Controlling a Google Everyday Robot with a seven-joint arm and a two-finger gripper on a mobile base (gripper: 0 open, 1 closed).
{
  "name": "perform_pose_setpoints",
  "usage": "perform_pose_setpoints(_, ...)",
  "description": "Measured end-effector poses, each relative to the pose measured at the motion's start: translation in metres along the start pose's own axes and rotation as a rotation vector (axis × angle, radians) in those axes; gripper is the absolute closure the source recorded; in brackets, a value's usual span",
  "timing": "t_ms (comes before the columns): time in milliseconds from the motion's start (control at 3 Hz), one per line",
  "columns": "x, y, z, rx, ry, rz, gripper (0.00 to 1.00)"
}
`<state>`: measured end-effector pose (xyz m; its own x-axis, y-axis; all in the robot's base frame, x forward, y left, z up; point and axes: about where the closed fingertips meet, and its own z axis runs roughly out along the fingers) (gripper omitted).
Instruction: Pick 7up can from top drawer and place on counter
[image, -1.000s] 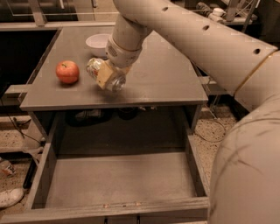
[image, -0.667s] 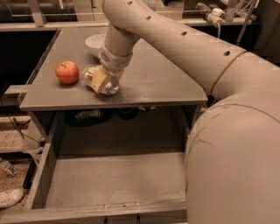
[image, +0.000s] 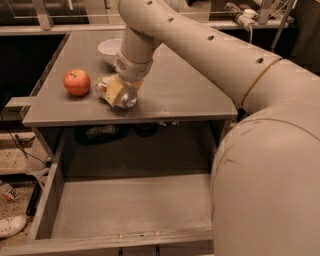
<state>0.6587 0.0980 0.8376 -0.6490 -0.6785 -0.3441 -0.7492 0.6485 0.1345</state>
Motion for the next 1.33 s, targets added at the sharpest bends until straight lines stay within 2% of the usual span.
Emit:
perform_pose_setpoints(667,0.0,0.0,0.0001,0.0,0.0,0.0,0.11)
perform_pose_setpoints(1000,0.0,0.0,0.0001,0.0,0.0,0.0,0.0)
perform_pose_setpoints(1333,0.0,0.0,0.0001,0.0,0.0,0.0,0.0)
